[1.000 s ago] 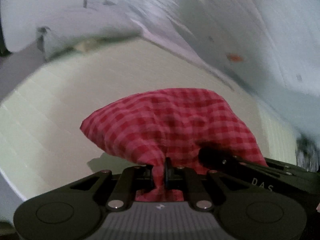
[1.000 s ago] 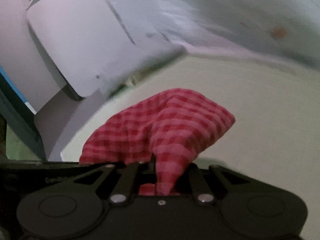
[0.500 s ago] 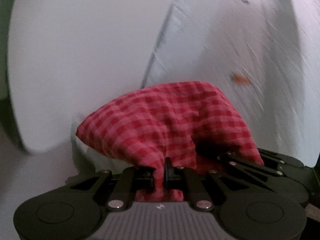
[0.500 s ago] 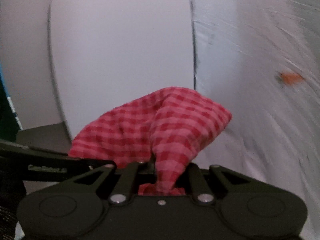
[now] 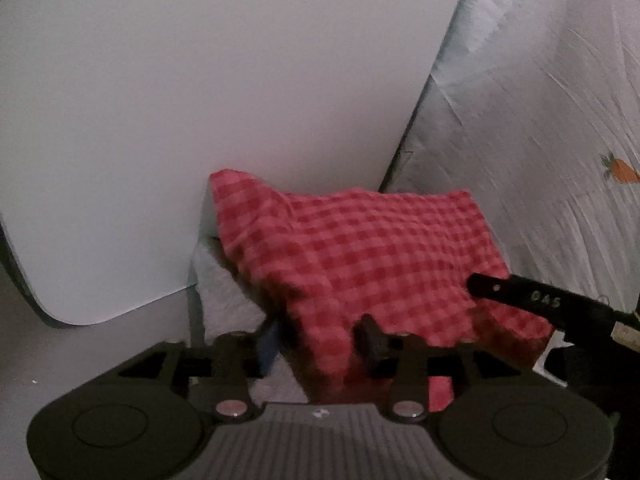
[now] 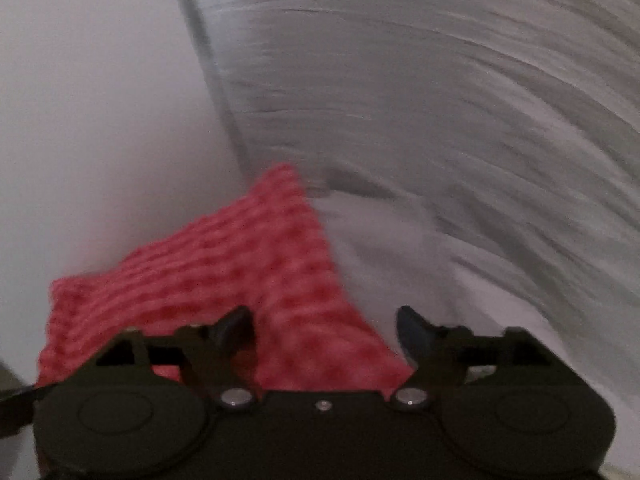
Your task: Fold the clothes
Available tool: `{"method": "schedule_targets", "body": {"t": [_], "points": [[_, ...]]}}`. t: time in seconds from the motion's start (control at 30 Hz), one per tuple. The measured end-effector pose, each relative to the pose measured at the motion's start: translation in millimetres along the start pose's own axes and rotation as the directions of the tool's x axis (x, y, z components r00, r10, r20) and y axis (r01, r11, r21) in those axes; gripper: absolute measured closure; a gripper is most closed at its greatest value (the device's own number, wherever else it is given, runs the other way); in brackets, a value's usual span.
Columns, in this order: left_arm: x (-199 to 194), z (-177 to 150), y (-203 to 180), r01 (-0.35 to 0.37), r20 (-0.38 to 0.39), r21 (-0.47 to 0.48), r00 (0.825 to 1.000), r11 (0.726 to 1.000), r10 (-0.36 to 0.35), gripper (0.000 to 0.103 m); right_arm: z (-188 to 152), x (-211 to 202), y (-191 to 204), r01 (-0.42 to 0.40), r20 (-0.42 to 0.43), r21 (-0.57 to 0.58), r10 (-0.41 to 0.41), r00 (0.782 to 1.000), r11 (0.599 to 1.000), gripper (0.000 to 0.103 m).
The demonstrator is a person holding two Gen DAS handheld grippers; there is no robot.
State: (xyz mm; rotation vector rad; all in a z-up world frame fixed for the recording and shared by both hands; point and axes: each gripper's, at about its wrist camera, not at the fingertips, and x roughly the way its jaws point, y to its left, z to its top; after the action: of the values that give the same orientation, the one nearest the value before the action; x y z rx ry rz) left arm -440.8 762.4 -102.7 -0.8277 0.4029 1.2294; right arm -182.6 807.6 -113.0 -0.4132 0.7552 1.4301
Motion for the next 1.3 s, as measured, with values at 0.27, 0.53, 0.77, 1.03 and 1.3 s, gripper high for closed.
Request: {"method": "schedule_targets", "body": {"t": [0.27, 0.53, 0.77, 1.03, 1.3], "points": [[-65, -19, -11, 0.009, 0.09, 0.098, 0.996, 0.995, -0.018, 0.007, -43, -101, 6, 0.119, 0.116, -0.002, -0.118, 0.986, 0.993, 0.0], [-161, -64, -37, -0.024, 0.154, 0.23, 0.988, 0.973, -0.012, 0.001, -107, -229, 43, 0.1, 0.198, 0.065, -0.111, 0.974, 0.993, 0.0], [-226, -122, -38, -0.072, 0.129, 0.271, 0.991, 0.96, 0.038, 0.0, -187, -299, 52, 0.118, 0.187, 0.093, -0.133, 0.973, 0.989, 0.0], [-279, -171, -27, -0.09, 0.139, 0.294, 0.989, 0.952, 0.051, 0.0, -258, -353, 56, 0.127, 0.168, 0.052, -0.134, 0.977, 0.991, 0.0], [-298, -184, -23, -0.095, 0.166, 0.313, 0.985, 0.945, 0.044, 0.0, -280, -379, 64, 0.131, 0.185, 0.018, -0.132, 0.974, 0.991, 0.0]]}}
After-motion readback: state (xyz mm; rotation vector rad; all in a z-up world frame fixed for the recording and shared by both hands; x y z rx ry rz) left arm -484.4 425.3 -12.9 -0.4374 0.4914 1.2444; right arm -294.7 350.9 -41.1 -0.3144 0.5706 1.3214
